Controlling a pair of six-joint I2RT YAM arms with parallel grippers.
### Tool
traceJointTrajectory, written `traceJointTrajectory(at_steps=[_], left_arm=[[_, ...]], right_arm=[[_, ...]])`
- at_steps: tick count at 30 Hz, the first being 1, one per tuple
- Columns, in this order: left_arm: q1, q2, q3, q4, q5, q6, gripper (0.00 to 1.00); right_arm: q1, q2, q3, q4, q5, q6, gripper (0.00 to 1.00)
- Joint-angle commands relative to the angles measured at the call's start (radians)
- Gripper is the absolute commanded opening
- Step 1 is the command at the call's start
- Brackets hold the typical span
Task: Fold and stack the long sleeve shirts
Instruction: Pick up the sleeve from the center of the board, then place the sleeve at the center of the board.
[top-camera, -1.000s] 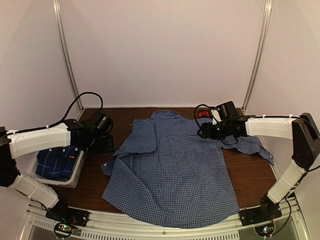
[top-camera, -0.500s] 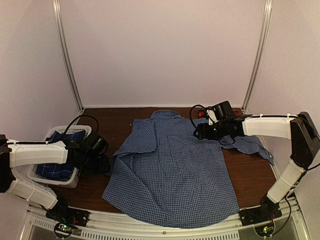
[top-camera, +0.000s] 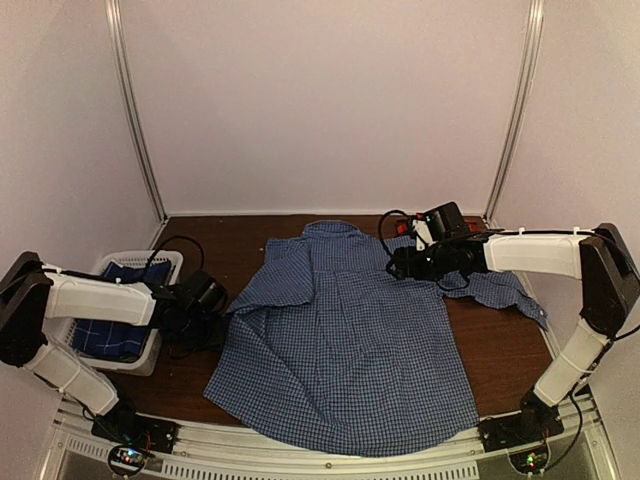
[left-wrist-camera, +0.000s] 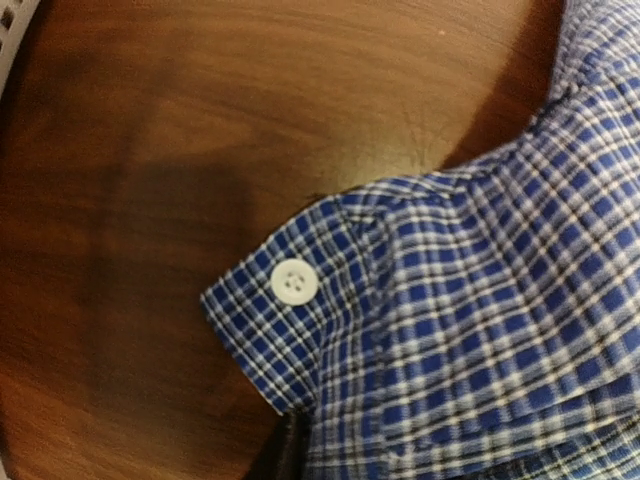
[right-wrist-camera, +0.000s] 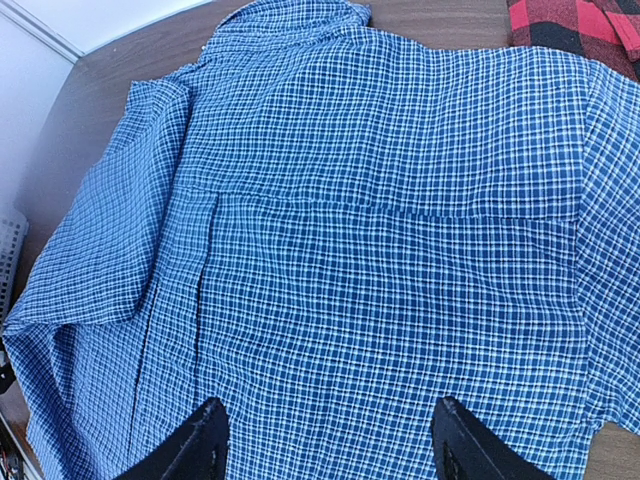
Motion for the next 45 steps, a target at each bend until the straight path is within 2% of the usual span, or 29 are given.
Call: traceJointTrajectory(at_steps=[1,3,6,11,17,19,23,28,32,38,45], left_arm=[[0.0,0.011,0.028,-0.003,-0.061,-0.01,0.15],[0.001,-0.017,0.059,-0.045,-0.114,-0.012,0.07],[0.001,-0.067,0.138,-0.127,-0.219,-0.006,0.0],[0.001,-0.109,0.291,-0.214,-0.351,0.056,0.0],[0.0,-0.089,0.491,-0.205,-0.392,0.224,0.0],[0.0,-0.072,0.553,-0.157,-0.359,0.31,0.0],[-0.016,-0.03,0.64,-0.025,-0.201,0.468,0.0],[-0.062,0.119,0.766,0.034,0.027,0.57,0.0],[-0.144,0.257,0.837,0.049,0.127,0.615,0.0],[-0.198,0.429,0.892,0.127,0.312,0.637,0.0],[-0.231,0.539,0.924,0.177,0.391,0.637,0.01]], right_arm=[[0.009,0.0,0.008,-0.007,0.021,0.0,0.71],[0.01,-0.005,0.008,-0.008,0.021,-0.001,0.71],[0.009,-0.012,0.011,-0.01,0.023,-0.001,0.71],[0.01,-0.025,0.018,-0.014,0.027,-0.001,0.71],[0.009,-0.051,0.025,-0.021,0.031,-0.001,0.71],[0.009,-0.06,0.028,-0.022,0.034,-0.001,0.71],[0.009,-0.08,0.028,-0.022,0.045,0.006,0.71],[0.009,-0.109,0.017,-0.011,0.055,0.022,0.71],[0.009,-0.13,-0.003,0.005,0.058,0.037,0.71],[0.013,-0.133,-0.054,0.068,0.011,0.076,0.72],[0.051,-0.135,-0.116,0.167,-0.045,0.138,0.72]])
